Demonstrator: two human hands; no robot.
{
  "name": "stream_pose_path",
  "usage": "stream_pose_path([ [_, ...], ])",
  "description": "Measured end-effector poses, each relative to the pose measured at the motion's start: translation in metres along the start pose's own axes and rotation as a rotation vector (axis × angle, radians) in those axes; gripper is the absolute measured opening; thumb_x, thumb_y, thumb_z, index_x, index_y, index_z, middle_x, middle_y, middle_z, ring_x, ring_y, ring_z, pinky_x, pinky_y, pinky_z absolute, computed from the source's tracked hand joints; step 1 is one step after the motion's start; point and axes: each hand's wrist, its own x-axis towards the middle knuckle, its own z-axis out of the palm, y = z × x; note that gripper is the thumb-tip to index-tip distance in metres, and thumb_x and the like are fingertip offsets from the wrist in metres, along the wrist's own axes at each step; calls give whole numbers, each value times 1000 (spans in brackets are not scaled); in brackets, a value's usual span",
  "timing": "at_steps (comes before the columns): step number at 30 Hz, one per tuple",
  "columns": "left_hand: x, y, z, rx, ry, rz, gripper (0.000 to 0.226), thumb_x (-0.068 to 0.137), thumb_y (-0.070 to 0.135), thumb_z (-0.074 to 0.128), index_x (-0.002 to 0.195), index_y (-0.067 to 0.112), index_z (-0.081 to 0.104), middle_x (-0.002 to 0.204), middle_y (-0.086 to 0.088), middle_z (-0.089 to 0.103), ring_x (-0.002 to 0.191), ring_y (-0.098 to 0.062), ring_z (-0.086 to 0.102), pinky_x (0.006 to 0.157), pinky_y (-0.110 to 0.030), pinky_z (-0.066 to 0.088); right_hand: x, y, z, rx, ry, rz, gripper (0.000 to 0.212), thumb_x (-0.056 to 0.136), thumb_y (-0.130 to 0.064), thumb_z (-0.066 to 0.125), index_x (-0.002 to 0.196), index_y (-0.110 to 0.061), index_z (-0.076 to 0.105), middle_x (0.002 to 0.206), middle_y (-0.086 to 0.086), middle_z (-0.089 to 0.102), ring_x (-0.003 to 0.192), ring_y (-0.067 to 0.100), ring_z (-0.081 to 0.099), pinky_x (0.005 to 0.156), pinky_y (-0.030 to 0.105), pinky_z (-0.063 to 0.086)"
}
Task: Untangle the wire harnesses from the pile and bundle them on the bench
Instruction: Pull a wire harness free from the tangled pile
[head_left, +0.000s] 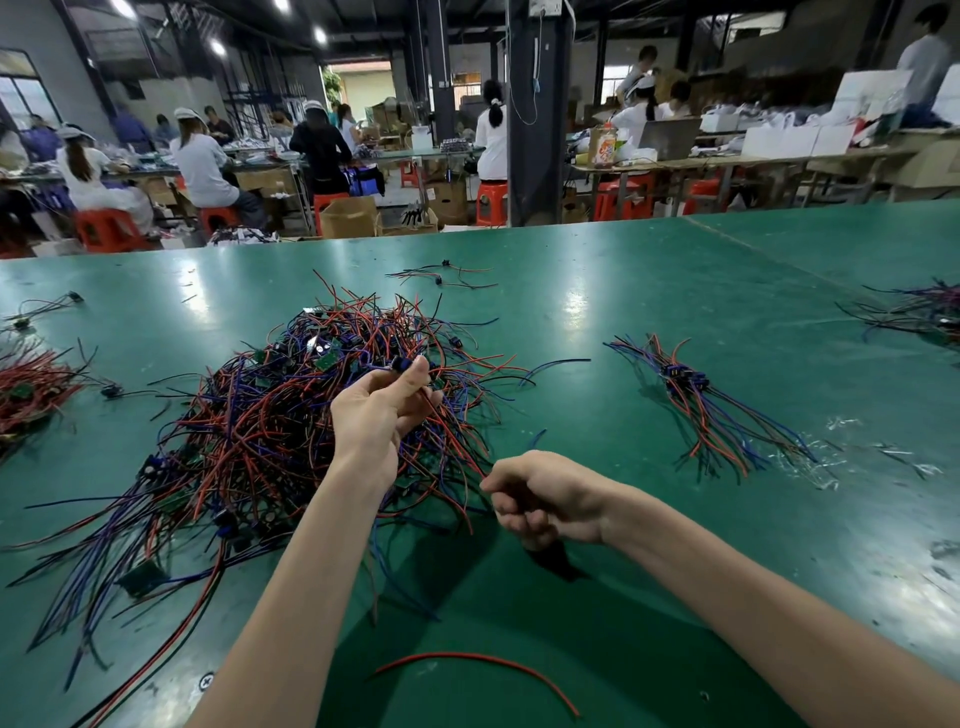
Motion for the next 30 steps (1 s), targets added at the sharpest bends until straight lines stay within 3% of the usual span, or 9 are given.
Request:
stream_pose_path([
  [4,5,4,-4,-57,50,-26,23,76,7,75,79,4,53,69,-7,61,56,-14,64,57,-22,56,-6,1,6,-130,-156,-226,42,96,-19,42,56,-9,49,49,3,53,33,8,37,39,17,28],
  [8,3,0,-2,-18,13,-4,23,78,4,73,72,5,51,58,-2,59,50,-10,60,66,-28,60,-13,-2,8,-234,-324,-343,33,99,-17,42,69,-9,54,67,11,56,46,9,45,46,18,37],
  [12,2,-1,-1,12,-3,-3,21,79,5,73,73,5,52,52,1,61,50,-10,62,73,-30,59,-16,-3,1,-277,-322,-399,31,99,-15,42,72,-7,55,70,11,58,51,9,46,51,17,38],
  [23,2,1,-4,-6,2,-9,22,76,7,75,76,4,53,56,1,64,53,-11,64,61,-24,58,-9,0,-1,-229,-353,-440,24,92,-28,44,82,-9,54,75,7,59,57,11,49,56,19,44],
  [30,1,0,-2,11,1,-12,22,77,7,74,74,4,53,54,1,63,51,-11,63,62,-25,59,-12,-2,-6,-239,-357,-438,26,94,-25,44,79,-7,56,70,7,61,53,9,51,54,17,45],
])
